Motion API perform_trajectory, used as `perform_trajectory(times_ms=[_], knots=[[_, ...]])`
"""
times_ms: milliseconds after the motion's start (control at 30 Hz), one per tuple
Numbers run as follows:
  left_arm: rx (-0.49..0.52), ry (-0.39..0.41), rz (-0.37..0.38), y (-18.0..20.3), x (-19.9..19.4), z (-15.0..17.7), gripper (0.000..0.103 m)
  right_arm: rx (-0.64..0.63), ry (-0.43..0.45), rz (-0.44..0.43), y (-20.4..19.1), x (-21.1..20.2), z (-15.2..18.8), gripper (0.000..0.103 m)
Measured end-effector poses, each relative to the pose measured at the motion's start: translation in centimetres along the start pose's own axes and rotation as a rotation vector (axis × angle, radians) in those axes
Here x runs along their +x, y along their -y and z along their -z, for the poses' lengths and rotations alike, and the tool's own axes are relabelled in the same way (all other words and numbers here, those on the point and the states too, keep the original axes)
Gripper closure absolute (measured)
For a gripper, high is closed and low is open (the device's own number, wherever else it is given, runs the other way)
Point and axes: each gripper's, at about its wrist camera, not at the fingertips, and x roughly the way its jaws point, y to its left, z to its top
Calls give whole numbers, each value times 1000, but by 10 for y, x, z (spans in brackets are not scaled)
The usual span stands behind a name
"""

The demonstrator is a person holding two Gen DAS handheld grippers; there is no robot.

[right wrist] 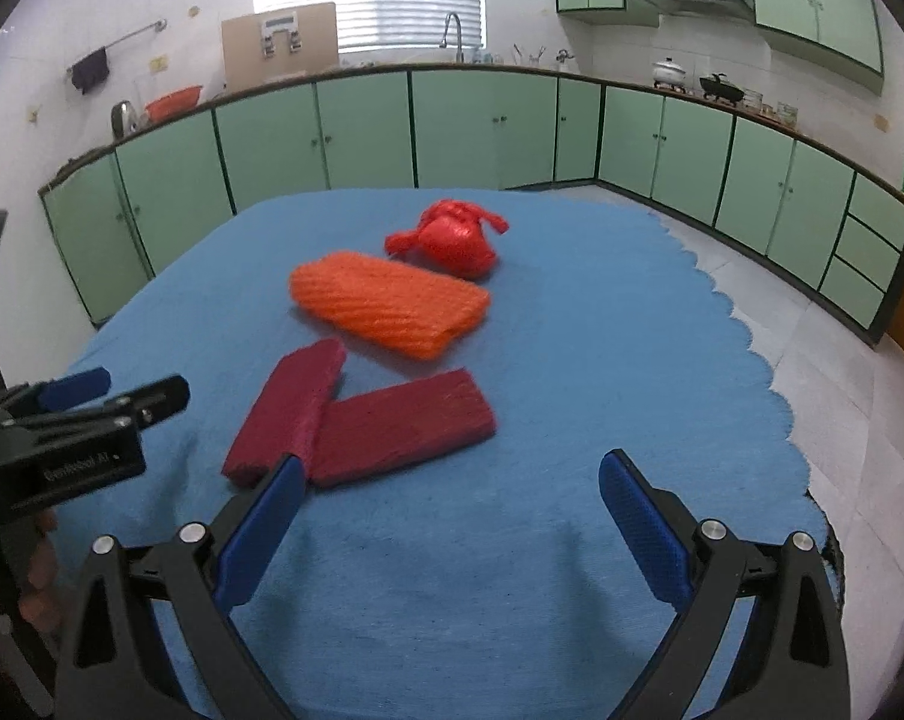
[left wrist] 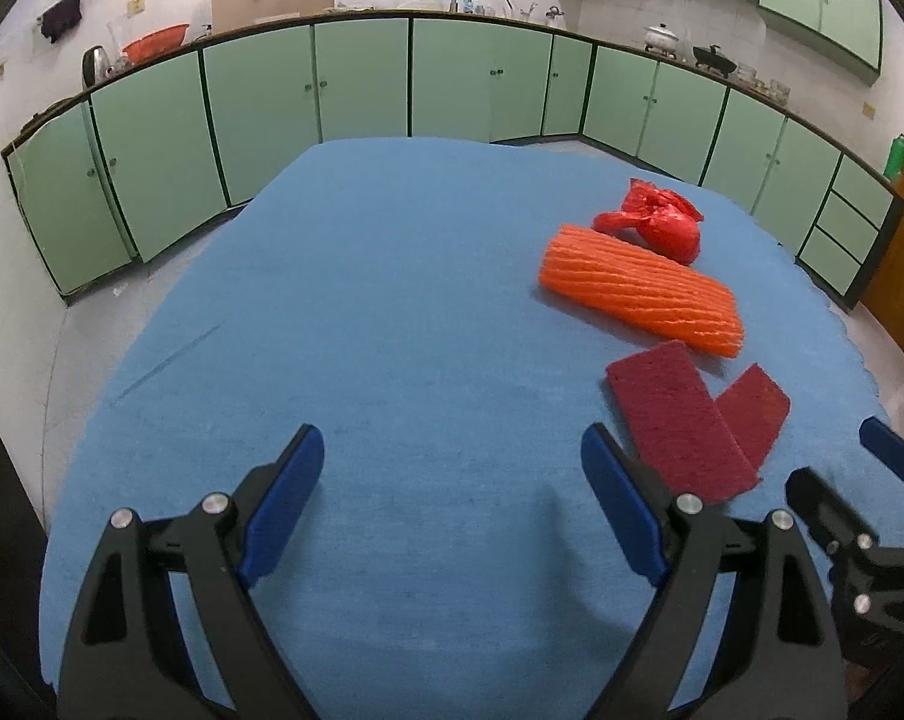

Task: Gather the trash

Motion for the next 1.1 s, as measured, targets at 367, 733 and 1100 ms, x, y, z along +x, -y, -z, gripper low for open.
perform_trajectory(times_ms=[367, 733, 1100], knots=[[-8, 5, -13, -14, 5, -2, 18, -8, -36, 17, -11, 15, -7, 7], [-13, 10, -38, -23, 6, -4, 18, 32, -18, -127, -16, 13, -13, 7], [-13, 22, -37, -26, 2, -7, 18, 19, -14, -166, -31, 15, -21, 7]])
